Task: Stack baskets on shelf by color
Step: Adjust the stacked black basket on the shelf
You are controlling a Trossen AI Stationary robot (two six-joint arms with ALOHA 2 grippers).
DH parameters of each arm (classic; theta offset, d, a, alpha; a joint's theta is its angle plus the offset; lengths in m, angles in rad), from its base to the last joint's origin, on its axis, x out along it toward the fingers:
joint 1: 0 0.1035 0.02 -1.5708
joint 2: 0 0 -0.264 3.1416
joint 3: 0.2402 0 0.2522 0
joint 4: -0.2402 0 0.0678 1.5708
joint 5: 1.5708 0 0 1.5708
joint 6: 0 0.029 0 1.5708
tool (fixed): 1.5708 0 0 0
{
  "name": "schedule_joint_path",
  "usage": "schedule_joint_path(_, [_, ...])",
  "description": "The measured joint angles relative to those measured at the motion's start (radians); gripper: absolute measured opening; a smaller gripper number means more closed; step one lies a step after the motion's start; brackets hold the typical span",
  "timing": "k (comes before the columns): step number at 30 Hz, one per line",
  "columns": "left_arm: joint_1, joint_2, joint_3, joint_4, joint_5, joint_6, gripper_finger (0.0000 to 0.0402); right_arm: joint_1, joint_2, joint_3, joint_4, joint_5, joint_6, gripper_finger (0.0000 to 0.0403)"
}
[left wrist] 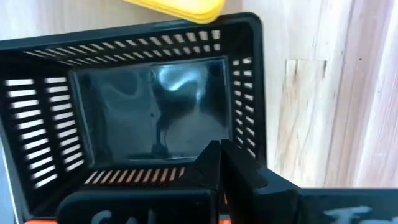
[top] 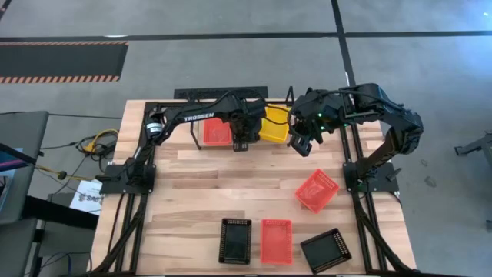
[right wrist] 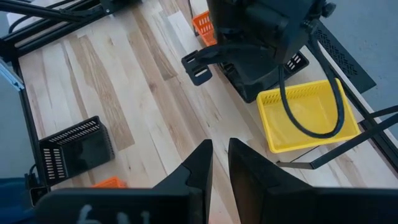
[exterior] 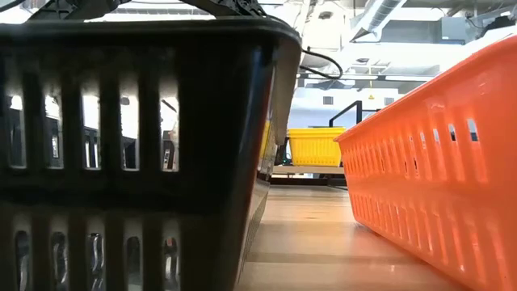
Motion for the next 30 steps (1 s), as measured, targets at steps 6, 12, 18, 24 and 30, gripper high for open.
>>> schedule_joint_path(6, [0.000,0.000,0.002,-0.027,-0.001,0.000,0.0000,0.000,0.000,0.000,0.000,0.000,0.000,0.0072])
schedule_joint_path(12, [0.000,0.000,0.002,-0.063,-0.001,0.000,0.0000,0.000,0.000,0.000,-0.001,0.000,0.000,0.0072])
schedule_joint_path(18, [0.000,0.000,0.002,-0.070,-0.002,-0.001,0.0000,0.000,0.000,0.000,-0.001,0.000,0.000,0.0072])
schedule_joint_path(24, [0.000,0.000,0.002,-0.100,-0.003,-0.002,0.0000,0.000,0.000,0.000,-0.001,0.000,0.000,0.0072])
schedule_joint_path(30, [0.000,0.000,0.002,-0.122,-0.040,-0.005,0.0000,0.000,0.000,0.000,-0.001,0.000,0.000,0.0072])
